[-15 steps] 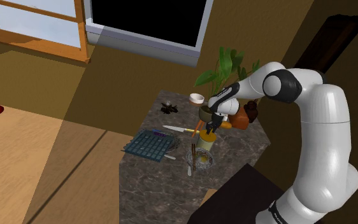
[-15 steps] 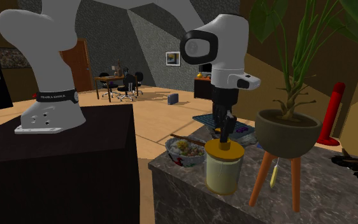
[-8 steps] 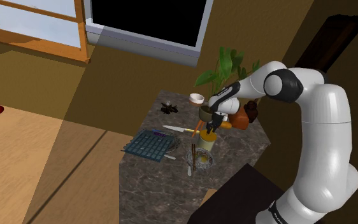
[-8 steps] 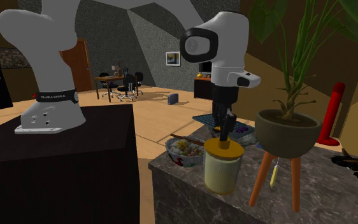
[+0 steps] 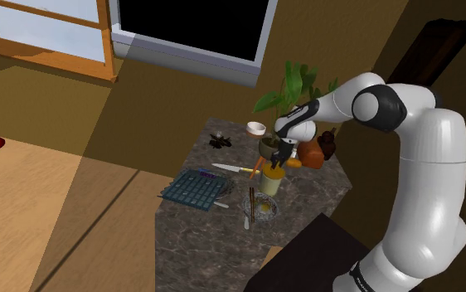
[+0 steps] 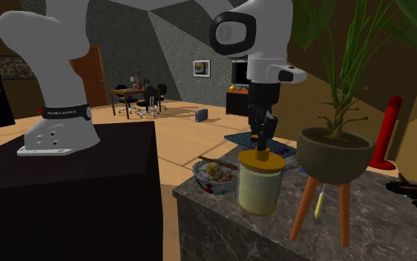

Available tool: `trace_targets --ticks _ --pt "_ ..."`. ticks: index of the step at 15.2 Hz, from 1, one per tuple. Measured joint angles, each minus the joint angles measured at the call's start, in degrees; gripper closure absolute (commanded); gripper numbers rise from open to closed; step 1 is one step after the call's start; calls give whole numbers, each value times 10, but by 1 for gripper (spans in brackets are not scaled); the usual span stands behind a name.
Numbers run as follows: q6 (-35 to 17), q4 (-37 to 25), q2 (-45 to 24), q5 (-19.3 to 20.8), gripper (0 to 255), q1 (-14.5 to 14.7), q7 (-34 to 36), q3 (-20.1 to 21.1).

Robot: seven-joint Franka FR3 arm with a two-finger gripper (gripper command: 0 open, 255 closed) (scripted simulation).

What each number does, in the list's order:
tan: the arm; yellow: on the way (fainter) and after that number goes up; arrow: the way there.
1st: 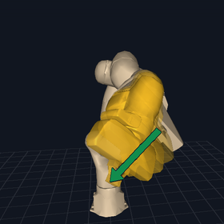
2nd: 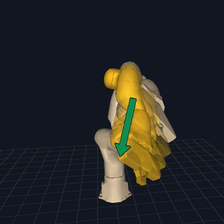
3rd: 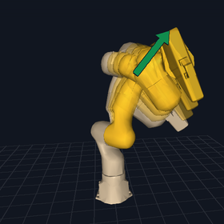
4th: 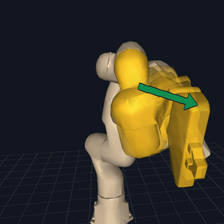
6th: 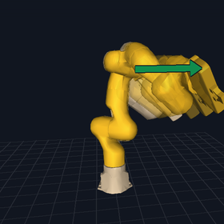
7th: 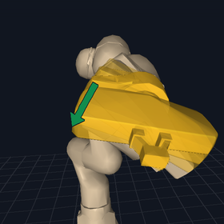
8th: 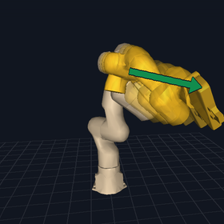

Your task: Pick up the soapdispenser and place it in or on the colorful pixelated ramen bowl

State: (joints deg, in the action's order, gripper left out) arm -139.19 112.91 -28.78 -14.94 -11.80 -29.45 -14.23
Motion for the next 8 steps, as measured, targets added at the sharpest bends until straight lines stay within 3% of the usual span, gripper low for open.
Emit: trace_targets --ticks 8 --pt "47 -4 44 20 255 9 15 -12"
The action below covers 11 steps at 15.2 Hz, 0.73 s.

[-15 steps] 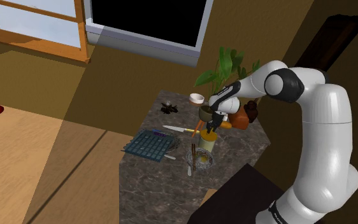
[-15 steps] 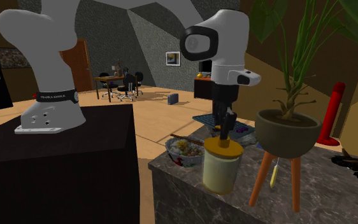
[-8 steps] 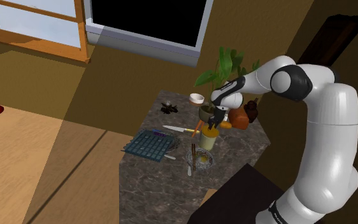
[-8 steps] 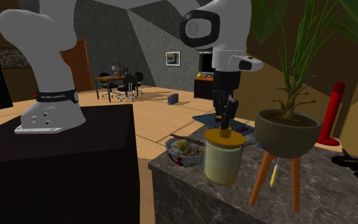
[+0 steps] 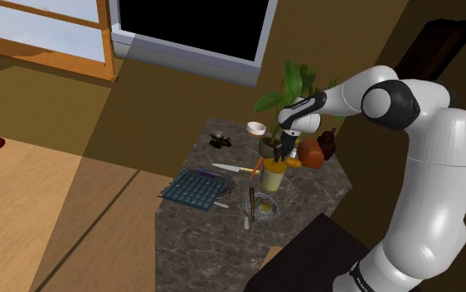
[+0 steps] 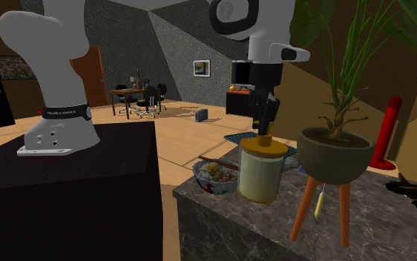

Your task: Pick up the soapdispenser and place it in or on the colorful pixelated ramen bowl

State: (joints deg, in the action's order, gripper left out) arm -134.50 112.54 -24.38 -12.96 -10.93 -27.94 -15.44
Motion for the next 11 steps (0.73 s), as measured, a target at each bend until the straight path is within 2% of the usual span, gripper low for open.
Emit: trace_targets --ticks 11 --pt "65 -13 55 25 255 10 20 -12"
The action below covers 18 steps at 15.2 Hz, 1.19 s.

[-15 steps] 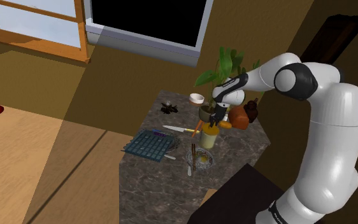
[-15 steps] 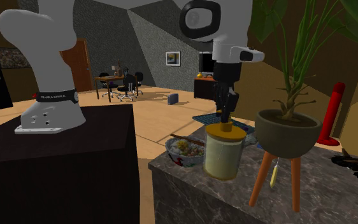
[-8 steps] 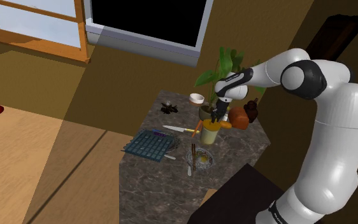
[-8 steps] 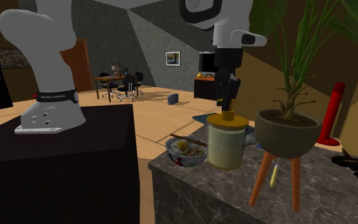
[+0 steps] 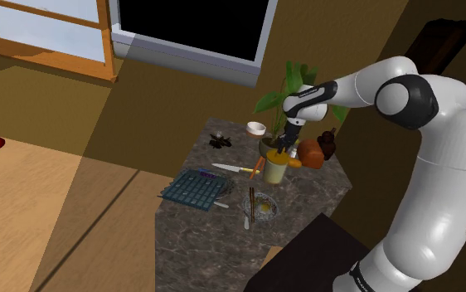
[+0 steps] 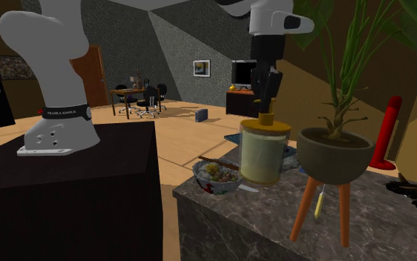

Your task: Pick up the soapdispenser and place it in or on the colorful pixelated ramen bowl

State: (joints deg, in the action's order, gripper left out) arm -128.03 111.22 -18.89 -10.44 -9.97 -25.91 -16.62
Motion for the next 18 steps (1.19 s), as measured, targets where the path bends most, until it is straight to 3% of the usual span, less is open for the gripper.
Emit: trace_targets --ticks 5,18 --pt "27 -3 26 11 255 5 11 -3" --pt "71 182 273 91 255 75 164 38"
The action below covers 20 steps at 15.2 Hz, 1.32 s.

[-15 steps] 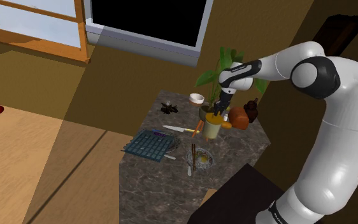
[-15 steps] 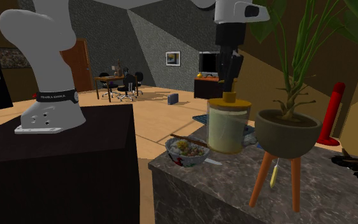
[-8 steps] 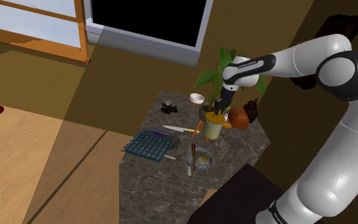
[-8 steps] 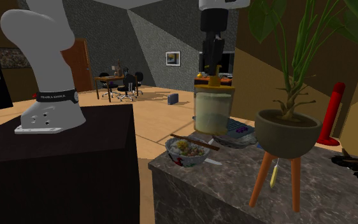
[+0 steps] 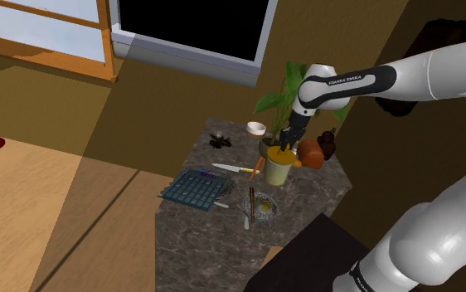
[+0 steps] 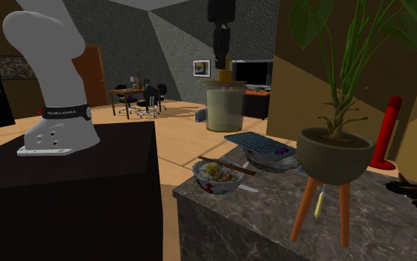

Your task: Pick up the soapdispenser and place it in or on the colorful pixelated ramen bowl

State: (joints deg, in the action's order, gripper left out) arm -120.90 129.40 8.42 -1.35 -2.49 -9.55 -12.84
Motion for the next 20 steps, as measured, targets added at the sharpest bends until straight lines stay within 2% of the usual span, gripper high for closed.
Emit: trace_targets --ticks 2,5,20 --pt "6 17 24 5 255 4 16 9" --pt "-12 32 21 3 255 6 20 11" --pt "-132 90 -43 -16 255 9 2 7"
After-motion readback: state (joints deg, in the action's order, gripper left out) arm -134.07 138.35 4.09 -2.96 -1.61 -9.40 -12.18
